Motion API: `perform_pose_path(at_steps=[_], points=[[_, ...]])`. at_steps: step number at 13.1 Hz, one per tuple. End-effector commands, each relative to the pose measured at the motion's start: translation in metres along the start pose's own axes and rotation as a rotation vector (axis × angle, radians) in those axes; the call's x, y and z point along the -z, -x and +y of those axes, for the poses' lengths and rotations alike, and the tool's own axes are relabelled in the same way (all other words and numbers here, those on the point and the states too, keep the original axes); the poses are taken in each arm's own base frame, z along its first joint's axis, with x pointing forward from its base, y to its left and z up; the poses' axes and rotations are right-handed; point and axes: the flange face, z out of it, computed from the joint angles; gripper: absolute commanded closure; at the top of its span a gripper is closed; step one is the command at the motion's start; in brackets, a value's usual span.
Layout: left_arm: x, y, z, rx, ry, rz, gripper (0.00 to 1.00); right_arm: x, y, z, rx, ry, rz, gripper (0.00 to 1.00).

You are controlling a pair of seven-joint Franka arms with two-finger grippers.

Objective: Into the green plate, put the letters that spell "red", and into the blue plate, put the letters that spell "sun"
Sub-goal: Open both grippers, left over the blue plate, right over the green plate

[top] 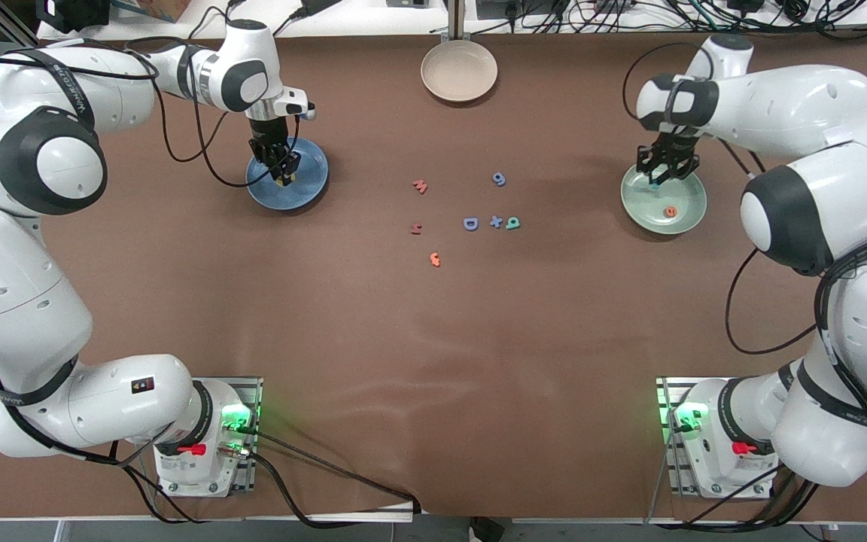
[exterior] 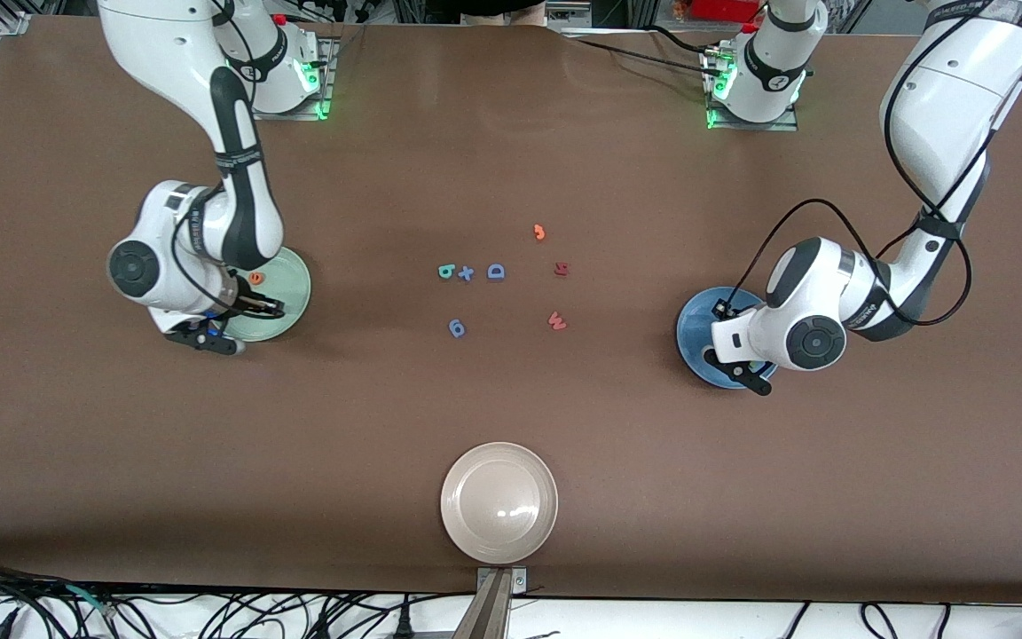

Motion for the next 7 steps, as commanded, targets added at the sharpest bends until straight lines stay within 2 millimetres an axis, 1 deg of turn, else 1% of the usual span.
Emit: perform_pose_path(at_steps=[1, 2, 3, 4, 5, 6, 7], points=[[0.007, -0.002, 0.004, -0.022, 0.024, 0.018, 0.00, -0.008, 0.003, 0.002, -0.018, -0.010, 0.020, 1.00], [0.008, -0.002, 0.004, -0.017, 0.032, 0.022, 0.00, -0.009, 0.004, 0.001, -0.017, -0.009, 0.018, 1.00], [0.010, -0.002, 0.006, -0.020, 0.029, 0.024, 0.00, -0.009, 0.004, 0.002, -0.012, -0.008, 0.017, 0.91], [0.017, -0.002, 0.008, -0.022, 0.023, 0.031, 0.00, -0.010, 0.003, 0.003, -0.011, -0.007, 0.017, 0.58], [0.032, -0.001, 0.015, -0.033, 0.011, 0.050, 0.00, -0.010, 0.003, 0.003, -0.011, -0.007, 0.017, 0.26], [0.058, -0.001, 0.024, -0.044, -0.009, 0.086, 0.00, -0.010, 0.004, 0.002, -0.011, -0.008, 0.014, 0.03], [0.079, 0.000, 0.033, -0.051, -0.026, 0.115, 0.00, -0.006, 0.004, 0.001, -0.013, -0.016, 0.012, 0.01]])
